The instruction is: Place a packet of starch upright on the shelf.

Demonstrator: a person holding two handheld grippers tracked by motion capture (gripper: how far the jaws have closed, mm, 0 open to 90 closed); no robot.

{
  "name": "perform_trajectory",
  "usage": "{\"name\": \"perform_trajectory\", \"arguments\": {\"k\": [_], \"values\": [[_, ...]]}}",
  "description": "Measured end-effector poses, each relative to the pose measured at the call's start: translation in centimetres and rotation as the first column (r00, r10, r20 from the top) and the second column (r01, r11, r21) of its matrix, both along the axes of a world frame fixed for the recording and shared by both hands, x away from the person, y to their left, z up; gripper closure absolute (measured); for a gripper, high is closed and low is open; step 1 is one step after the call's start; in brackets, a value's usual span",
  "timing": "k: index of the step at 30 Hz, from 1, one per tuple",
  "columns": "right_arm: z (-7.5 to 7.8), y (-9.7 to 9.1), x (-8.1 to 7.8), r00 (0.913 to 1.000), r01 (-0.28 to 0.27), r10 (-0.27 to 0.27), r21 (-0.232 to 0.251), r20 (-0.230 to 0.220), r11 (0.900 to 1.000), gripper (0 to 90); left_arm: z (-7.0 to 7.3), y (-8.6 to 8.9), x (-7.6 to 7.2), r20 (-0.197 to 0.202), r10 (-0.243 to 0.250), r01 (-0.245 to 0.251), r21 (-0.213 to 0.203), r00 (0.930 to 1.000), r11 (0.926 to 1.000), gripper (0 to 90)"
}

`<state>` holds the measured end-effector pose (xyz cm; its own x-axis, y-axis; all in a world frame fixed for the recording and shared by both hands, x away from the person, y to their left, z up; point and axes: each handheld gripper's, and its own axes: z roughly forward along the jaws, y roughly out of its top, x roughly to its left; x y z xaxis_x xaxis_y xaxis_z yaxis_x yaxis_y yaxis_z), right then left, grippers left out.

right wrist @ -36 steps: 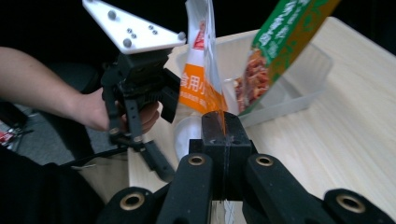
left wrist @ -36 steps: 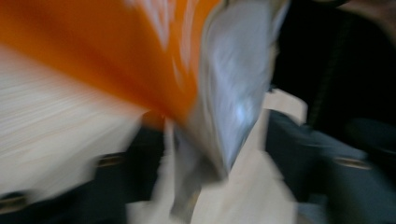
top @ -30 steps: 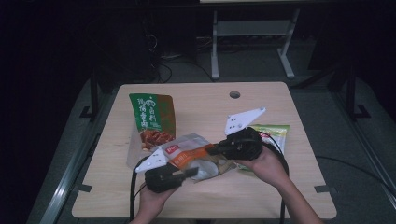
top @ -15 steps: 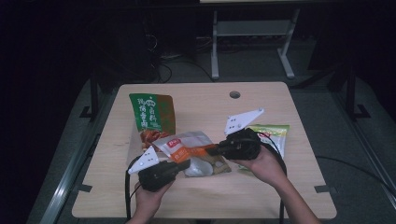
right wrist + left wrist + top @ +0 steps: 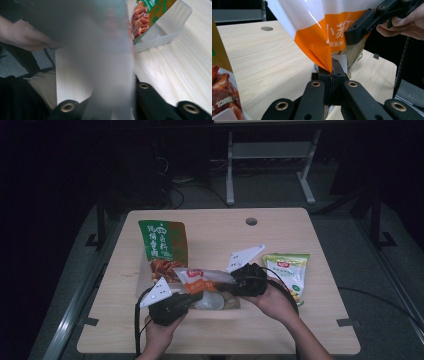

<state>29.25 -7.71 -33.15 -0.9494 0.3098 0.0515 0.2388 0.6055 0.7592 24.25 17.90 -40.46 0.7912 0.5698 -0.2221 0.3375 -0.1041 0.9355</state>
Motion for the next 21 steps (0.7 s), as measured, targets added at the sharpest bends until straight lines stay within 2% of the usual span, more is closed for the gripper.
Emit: {"name": "perform_trajectory", "arguments": {"k": [3, 5, 6, 8, 9, 10, 12, 14, 15, 16, 18, 19, 20, 21], "values": [[0.1, -0.1, 0.2, 0.9997, 0.02, -0.019, 0.023, -0.017, 0.9995, 89.8, 0.0, 0.1, 0.0, 0.009, 0.007, -0.007, -0.015, 0.9999, 0.9999, 88.8], [0.3, -0.1, 0.3, 0.9997, 0.021, -0.02, 0.036, -0.016, 0.9991, 89.9, 0.1, 0.2, -0.1, 0.019, 0.017, -0.017, -0.022, 0.9997, 0.9996, 72.3], [0.5, -0.1, 0.4, 0.9997, 0.025, -0.024, 0.04, -0.008, 0.9989, 89.9, 0.2, 0.3, -0.3, 0.035, 0.043, -0.042, -0.019, 0.9985, 0.9989, 72.3], [1.3, -0.4, 0.8, 0.999, 0.043, -0.043, 0.055, -0.01, 0.9975, 90.0, 0.3, 0.3, -0.6, 0.054, 0.051, -0.051, -0.011, 0.9972, 0.9987, 53.4], [1.3, -0.4, 0.8, 0.999, 0.043, -0.043, 0.055, -0.01, 0.9975, 90.0, 0.3, 0.3, -0.8, 0.059, 0.063, -0.063, -0.003, 0.9963, 0.998, 53.4], [2.0, -0.6, 1.1, 0.9985, 0.054, -0.054, 0.071, -0.008, 0.996, 90.0, 0.3, 0.2, -1.1, 0.071, 0.067, -0.068, 0.003, 0.9952, 0.9977, 48.2], [2.4, -0.6, 1.3, 0.9984, 0.056, -0.056, 0.071, -0.005, 0.9959, 90.0, 0.2, 0.1, -1.3, 0.079, 0.071, -0.072, 0.011, 0.9943, 0.9974, 46.3], [3.8, -0.3, 1.7, 0.9976, 0.067, -0.068, 0.059, 0.014, 0.996, 90.0, 0.2, -0.2, -1.7, 0.096, 0.076, -0.079, 0.031, 0.9925, 0.9964, 40.6], [3.8, -0.3, 1.7, 0.9976, 0.067, -0.068, 0.059, 0.014, 0.996, 90.0, 0.2, -0.2, -1.7, 0.096, 0.076, -0.079, 0.031, 0.9925, 0.9964, 40.8], [4.6, 0.0, 2.2, 0.9976, 0.06, -0.061, 0.056, 0.031, 0.9967, 90.0, 0.2, -0.6, -2.0, 0.118, 0.067, -0.071, 0.034, 0.9907, 0.9969, 40.4], [4.9, 0.1, 2.4, 0.9978, 0.057, -0.059, 0.059, 0.029, 0.9966, 90.0, 0.2, -0.8, -2.3, 0.127, 0.061, -0.067, 0.042, 0.99, 0.9969, 39.6], [5.3, 0.3, 2.9, 0.9975, 0.041, -0.043, 0.049, 0.055, 0.998, 90.0, 0.1, -1.0, -2.4, 0.13, 0.052, -0.059, 0.048, 0.9901, 0.9971, 38.3], [5.9, 0.8, 3.1, 0.9978, 0.046, -0.049, 0.06, 0.045, 0.9972, 89.9, 0.0, -1.6, -2.7, 0.144, 0.019, -0.032, 0.089, 0.9893, 0.9955, 38.2], [5.9, 0.8, 3.1, 0.9978, 0.046, -0.049, 0.06, 0.045, 0.9972, 89.9, 0.0, -1.6, -2.7, 0.144, 0.019, -0.032, 0.089, 0.9893, 0.9955, 38.0]]}}
